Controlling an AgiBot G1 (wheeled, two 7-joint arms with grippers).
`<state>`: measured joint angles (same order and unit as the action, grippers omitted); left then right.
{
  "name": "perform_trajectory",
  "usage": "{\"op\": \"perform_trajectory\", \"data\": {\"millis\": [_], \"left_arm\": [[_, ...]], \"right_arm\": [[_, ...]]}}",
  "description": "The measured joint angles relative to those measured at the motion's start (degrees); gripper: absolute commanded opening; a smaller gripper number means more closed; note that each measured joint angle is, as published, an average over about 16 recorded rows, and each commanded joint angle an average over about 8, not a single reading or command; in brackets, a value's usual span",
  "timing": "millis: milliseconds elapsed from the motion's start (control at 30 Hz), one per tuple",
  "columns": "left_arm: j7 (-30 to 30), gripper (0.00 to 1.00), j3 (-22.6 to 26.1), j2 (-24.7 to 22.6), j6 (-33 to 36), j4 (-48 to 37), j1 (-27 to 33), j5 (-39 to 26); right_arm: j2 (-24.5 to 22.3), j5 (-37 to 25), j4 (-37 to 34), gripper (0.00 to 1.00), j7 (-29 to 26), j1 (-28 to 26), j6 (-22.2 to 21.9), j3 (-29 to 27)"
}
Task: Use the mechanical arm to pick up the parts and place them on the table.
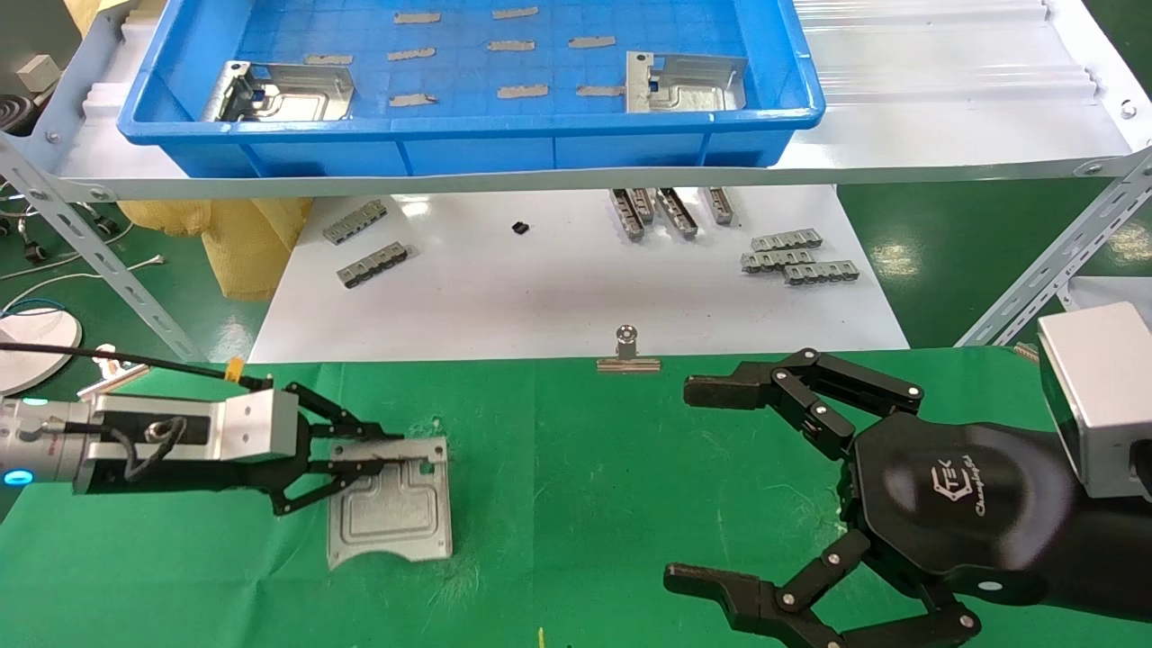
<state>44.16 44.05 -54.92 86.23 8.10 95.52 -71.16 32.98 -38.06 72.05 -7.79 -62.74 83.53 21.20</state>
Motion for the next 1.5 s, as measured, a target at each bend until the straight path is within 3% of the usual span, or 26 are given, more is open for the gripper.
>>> {"op": "perform_trajectory", "data": {"millis": [33, 467, 1100, 1500], "left_arm": [[0.49, 1.0, 0.04, -0.14, -0.1, -0.41, 0.03, -0.07], [2.92, 1.0, -0.66, -0.58, 2.28, -3.86, 1.16, 1.06], [-6.89, 1.0, -4.77, 2.46, 5.79, -5.97, -2.0, 8.19], [-12.03, 1.0, -7.35, 4.43, 5.06, 2.53, -5.65, 10.44]], "right_arm": [[0.0, 0.0, 0.0, 1.0, 0.0, 0.0, 0.0, 0.0], [0.0, 0.0, 0.0, 1.0, 0.0, 0.0, 0.0, 0.01], [-0.01, 0.02, -0.02, 1.0, 0.01, 0.01, -0.02, 0.01], [-0.01, 0.02, -0.02, 1.0, 0.01, 0.01, -0.01, 0.01]]}}
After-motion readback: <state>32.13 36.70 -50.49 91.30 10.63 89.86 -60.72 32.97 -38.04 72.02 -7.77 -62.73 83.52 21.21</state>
